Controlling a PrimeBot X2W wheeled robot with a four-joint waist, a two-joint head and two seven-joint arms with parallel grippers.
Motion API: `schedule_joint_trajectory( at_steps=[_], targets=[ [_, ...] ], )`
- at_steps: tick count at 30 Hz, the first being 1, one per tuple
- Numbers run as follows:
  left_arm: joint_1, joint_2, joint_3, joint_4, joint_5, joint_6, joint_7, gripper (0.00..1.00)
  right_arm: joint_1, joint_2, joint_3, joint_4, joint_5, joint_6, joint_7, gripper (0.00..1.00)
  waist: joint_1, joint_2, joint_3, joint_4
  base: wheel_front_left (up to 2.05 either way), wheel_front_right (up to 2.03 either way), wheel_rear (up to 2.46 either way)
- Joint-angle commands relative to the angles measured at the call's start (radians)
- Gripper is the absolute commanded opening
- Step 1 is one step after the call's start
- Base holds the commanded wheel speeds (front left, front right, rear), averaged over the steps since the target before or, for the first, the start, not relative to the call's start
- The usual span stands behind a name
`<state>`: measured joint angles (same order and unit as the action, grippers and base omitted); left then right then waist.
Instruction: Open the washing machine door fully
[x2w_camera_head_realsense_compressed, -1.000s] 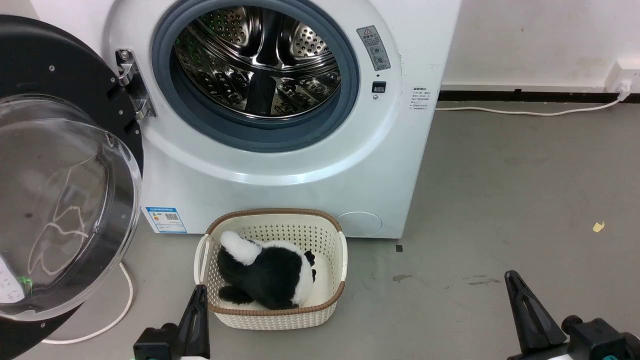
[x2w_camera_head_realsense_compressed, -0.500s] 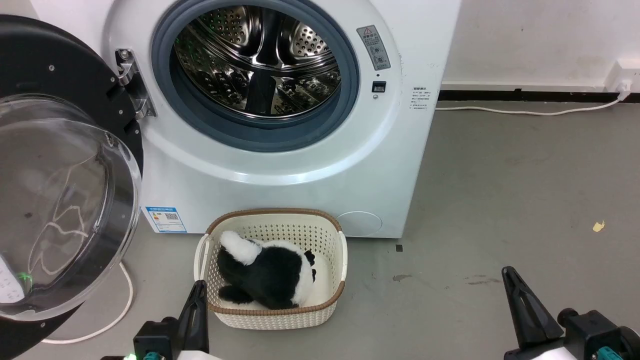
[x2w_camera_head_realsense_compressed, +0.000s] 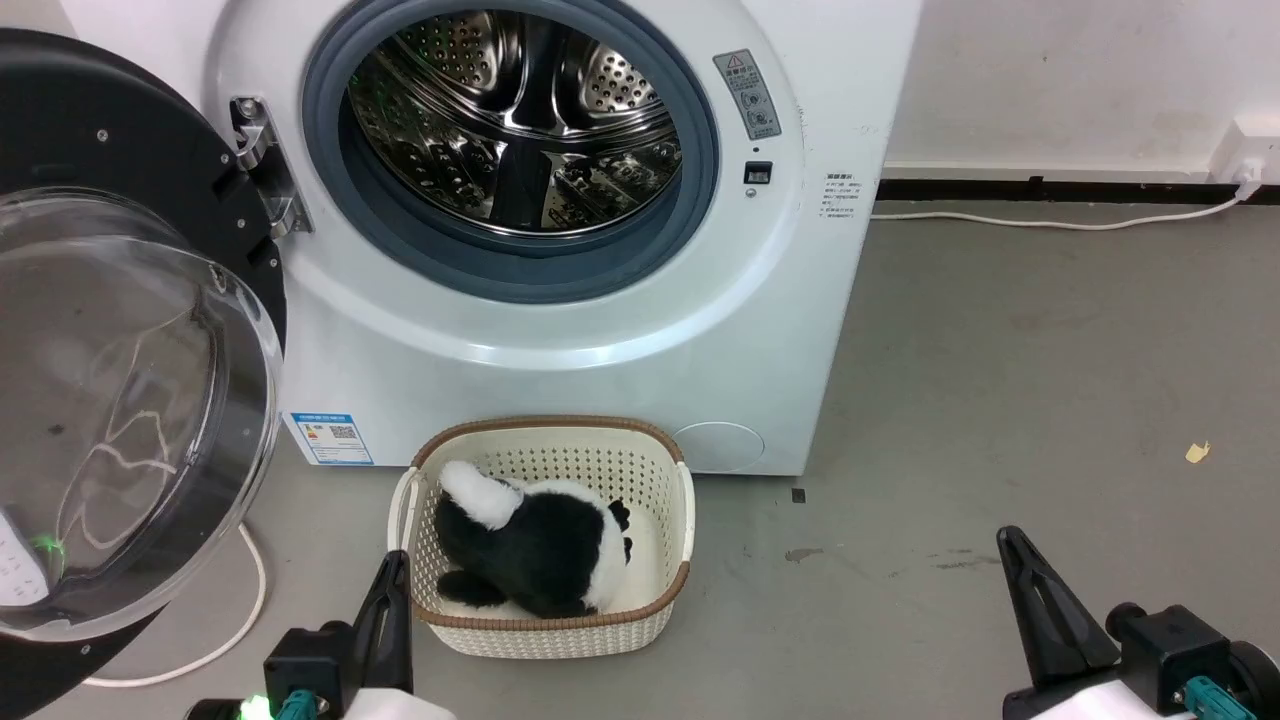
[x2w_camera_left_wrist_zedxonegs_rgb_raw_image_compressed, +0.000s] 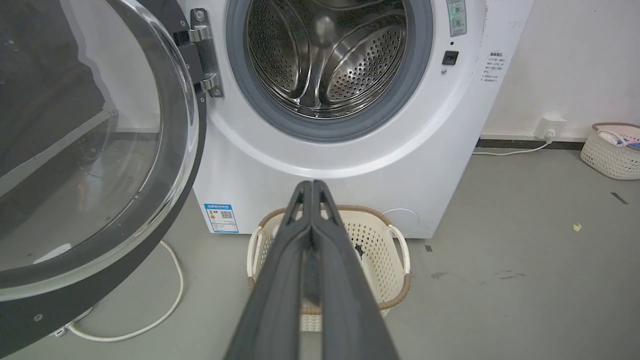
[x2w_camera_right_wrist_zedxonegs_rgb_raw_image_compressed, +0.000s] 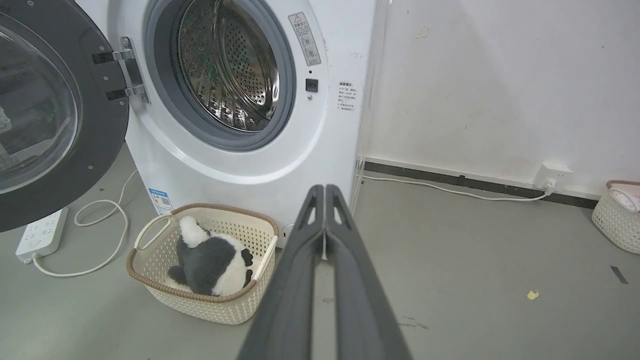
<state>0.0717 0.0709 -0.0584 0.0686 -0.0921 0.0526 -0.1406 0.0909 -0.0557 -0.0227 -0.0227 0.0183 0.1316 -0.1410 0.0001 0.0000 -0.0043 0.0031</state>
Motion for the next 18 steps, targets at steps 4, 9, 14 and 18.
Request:
schedule_joint_trajectory(
  at_steps=[4,9,14,18],
  targets=[
    [-0.023,-0.006,0.005,-0.011,0.012,-0.006,0.014,0.0,-0.023,0.003,0.003,0.004,-0.005,0.0,0.014,0.0,-0.0001,0.0,0.0,0.0,0.0,0.0,0.0],
    [-0.027,-0.008,0.009,-0.016,0.018,-0.01,0.024,0.0,-0.029,0.003,0.005,0.006,-0.006,-0.001,0.024,0.0,-0.0001,0.0,0.001,0.0,0.0,0.0,0.0],
    [-0.031,-0.009,0.014,-0.02,0.025,-0.014,0.034,0.0,-0.034,0.003,0.006,0.007,-0.007,-0.001,0.034,0.0,-0.0001,0.0,0.001,-0.001,0.0,0.0,0.0],
    [-0.033,-0.009,0.016,-0.023,0.029,-0.016,0.04,0.0,-0.037,0.003,0.007,0.008,-0.008,-0.001,0.04,0.0,-0.0001,0.0,0.001,-0.001,0.0,0.0,0.0]
  ],
)
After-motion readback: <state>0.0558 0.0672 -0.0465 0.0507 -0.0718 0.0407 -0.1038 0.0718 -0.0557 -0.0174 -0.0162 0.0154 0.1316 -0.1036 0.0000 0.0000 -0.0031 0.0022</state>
